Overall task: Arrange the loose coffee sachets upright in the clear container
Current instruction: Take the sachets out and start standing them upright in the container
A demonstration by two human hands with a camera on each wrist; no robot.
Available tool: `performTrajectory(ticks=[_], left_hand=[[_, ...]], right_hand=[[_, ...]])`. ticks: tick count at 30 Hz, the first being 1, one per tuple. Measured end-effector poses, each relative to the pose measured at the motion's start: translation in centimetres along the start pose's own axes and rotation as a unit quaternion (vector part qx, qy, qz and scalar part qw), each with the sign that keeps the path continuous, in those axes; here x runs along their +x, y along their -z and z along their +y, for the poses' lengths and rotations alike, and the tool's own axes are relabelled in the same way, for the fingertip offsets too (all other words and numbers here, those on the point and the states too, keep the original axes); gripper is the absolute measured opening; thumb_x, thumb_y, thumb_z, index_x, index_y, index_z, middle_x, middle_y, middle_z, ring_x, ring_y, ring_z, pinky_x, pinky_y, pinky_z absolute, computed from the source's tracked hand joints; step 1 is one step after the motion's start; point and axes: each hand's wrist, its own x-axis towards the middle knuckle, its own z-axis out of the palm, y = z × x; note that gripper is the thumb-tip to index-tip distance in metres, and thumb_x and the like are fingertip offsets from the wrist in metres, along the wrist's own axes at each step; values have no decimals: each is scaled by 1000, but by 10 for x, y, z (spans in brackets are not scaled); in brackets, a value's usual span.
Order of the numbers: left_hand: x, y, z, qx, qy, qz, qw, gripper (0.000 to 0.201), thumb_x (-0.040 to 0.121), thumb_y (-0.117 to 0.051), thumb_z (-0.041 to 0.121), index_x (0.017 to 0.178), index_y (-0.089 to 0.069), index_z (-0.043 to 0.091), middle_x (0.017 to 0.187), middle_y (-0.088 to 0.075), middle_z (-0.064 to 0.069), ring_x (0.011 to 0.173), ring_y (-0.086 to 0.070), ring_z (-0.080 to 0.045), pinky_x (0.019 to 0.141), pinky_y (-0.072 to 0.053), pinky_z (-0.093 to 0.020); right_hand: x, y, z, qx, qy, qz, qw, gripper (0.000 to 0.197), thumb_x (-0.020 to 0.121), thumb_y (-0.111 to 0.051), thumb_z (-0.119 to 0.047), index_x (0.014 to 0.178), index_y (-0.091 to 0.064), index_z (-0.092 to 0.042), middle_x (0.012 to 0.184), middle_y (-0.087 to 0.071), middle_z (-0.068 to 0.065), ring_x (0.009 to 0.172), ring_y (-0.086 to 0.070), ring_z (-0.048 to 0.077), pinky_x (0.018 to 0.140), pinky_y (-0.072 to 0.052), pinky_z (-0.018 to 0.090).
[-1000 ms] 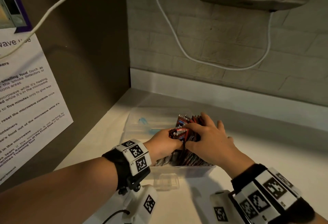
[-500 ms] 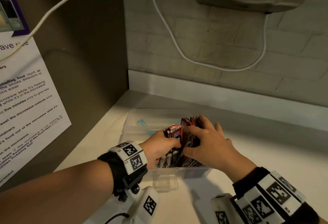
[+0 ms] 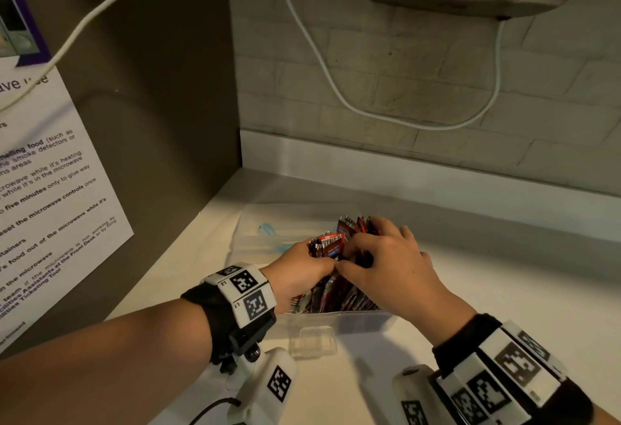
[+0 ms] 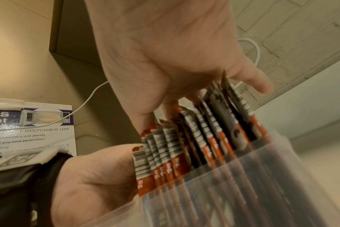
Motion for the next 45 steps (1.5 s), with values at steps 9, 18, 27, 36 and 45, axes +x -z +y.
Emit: performTrajectory(ticks=[9, 18, 27, 36, 45], left_hand=[[-2, -5, 1, -12, -5, 19, 1000, 31, 81, -58, -1, 105, -68, 14, 102, -72, -15, 99, -67, -31, 91, -55, -42], [-7, 1, 6, -2, -3, 27, 1000, 30, 79, -57, -1, 102, -69, 13, 98, -72, -18, 96, -68, -34, 88, -56, -46], [-13, 37, 21, -99, 48, 52, 993, 6, 88, -56, 5, 92, -59, 3, 62, -63, -13, 40, -53, -17, 39, -41, -17], [-33, 42, 44, -324, -15, 44, 945, 6, 81, -52, 9, 76, -55, 8, 64, -57, -8, 56, -55, -21, 58, -47, -31], [-55, 38, 50, -385, -75, -2, 920, 40, 69, -69, 16, 108, -69, 8, 88, -70, -9, 74, -70, -20, 72, -58, -35]], right_hand=[[-9, 1, 7, 18, 11, -5, 1000, 31, 74, -66, -45, 103, -57, -43, 149, -25, -10, 139, -18, 33, 104, -32, 57], [-13, 0, -3, 3, 25, 0, 1000, 43, 70, -62, -62, 109, -53, -47, 151, -22, -10, 141, -16, 33, 108, -25, 56], [-18, 19, -1, 159, 78, 188, 966, 25, 75, -66, -44, 97, -64, -32, 116, -52, -11, 112, -49, 13, 93, -44, 46], [-22, 14, -55, 145, 176, 78, 971, 55, 69, -77, -33, 103, -35, -30, 100, -44, -13, 78, -46, 1, 63, -35, 13], [-13, -5, -80, 142, 195, 55, 969, 85, 72, -74, -17, 137, -20, -18, 114, -53, 4, 101, -58, 22, 83, -52, 37]])
